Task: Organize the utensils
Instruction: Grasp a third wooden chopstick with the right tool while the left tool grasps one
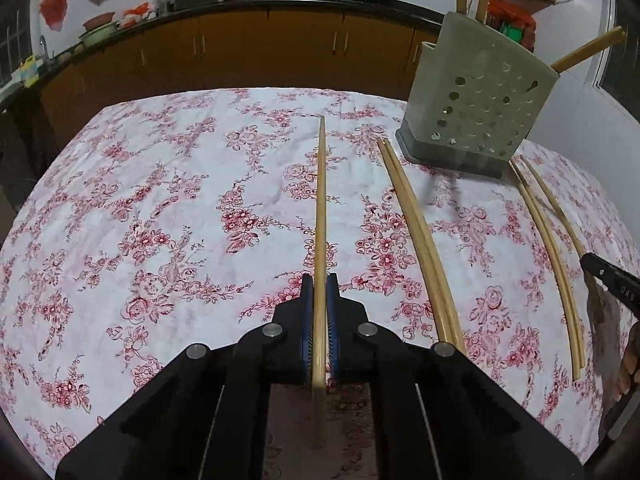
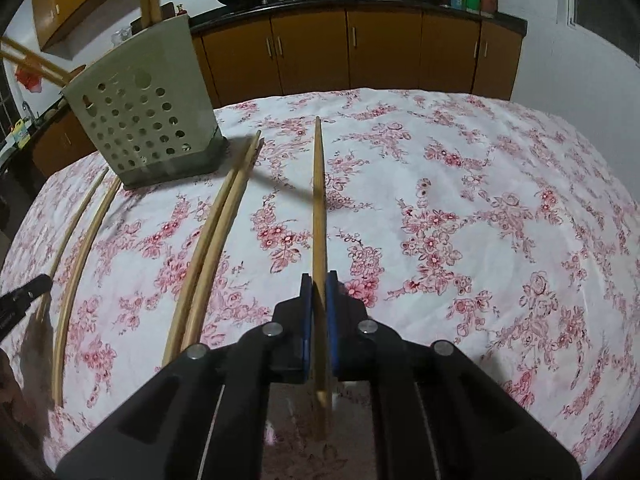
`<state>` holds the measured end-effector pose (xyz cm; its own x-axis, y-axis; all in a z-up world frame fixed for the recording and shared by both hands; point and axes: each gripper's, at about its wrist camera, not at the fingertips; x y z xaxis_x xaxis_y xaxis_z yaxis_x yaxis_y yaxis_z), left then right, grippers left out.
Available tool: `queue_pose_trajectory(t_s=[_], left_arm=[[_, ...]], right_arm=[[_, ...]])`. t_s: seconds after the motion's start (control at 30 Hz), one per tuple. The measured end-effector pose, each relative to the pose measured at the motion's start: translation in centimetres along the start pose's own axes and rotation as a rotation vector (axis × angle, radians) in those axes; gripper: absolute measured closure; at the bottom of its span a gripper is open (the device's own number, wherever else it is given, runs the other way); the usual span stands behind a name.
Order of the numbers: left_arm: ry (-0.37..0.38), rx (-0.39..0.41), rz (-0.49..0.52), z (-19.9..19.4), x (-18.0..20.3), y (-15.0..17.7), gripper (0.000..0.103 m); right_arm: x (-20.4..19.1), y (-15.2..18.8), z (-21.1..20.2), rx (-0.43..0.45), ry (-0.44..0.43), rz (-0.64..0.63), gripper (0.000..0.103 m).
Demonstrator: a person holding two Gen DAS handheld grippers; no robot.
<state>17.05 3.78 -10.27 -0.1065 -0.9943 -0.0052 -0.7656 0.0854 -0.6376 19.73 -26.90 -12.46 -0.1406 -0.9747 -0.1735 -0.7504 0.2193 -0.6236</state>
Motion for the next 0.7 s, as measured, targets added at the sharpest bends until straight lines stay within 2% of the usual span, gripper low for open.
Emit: queue_pose_trajectory(t_s=[0.23, 0.7], left_arm=[[0.045, 0.007, -0.040, 0.1, -0.9, 0.1, 0.095], [0.051, 0.012, -0.055, -0.1, -1.1, 0.2, 0.095]], right_arm=[[-0.2, 0.4, -0.3, 0.008, 0.019, -0.019, 0.094], [-0.1, 0.3, -0.3, 0.006, 0.010, -0.012, 0.093]])
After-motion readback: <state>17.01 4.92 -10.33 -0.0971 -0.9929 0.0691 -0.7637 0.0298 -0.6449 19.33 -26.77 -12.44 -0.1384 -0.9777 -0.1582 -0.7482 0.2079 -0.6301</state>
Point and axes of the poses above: each gripper's, at about its wrist camera, not at the fingertips, and z roughly the way its jaws point, x to its right, y to its underside, and after that the axes turned 8 degrees about z, right-handed
